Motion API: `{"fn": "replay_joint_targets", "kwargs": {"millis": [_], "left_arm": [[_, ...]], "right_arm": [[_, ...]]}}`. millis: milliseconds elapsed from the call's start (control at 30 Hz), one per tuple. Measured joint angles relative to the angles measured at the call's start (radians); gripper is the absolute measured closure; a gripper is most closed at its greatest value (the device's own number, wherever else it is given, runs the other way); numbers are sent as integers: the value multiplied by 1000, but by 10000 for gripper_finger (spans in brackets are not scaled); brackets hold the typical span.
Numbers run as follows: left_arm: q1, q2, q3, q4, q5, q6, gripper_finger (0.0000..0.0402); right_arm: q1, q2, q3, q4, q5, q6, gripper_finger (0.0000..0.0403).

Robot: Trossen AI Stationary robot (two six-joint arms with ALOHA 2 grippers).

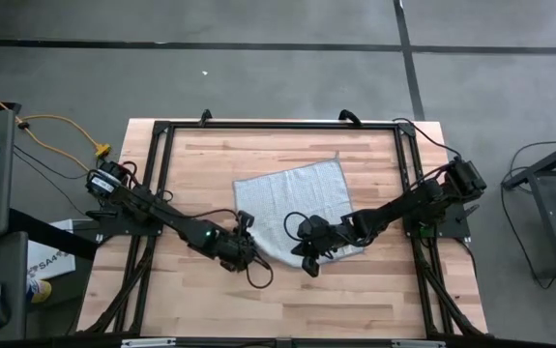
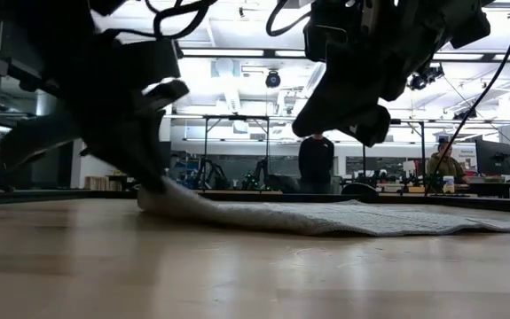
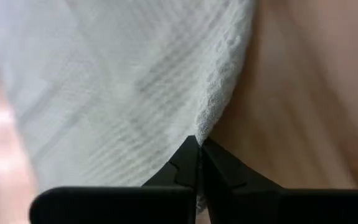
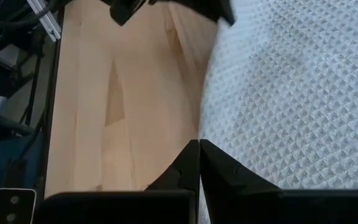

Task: Fold microfiber towels
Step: Fold the gray towel

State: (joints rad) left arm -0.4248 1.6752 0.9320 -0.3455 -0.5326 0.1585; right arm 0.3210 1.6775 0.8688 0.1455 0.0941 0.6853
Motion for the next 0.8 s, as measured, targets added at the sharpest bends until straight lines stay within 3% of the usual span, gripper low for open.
{"fn": "replay_joint_targets", "kwargs": {"millis": [267,533,800], "left_arm": [[87,0,32,-21,-60,39,398],[176,0,32,10,-127,84,400],[274,0,32,118,-130,164,400]], "right_arm": [[29,0,0,1,-17,-6,401],[82,0,0,1,112,-34,401],[85,0,0,1,140,-32,401]]}}
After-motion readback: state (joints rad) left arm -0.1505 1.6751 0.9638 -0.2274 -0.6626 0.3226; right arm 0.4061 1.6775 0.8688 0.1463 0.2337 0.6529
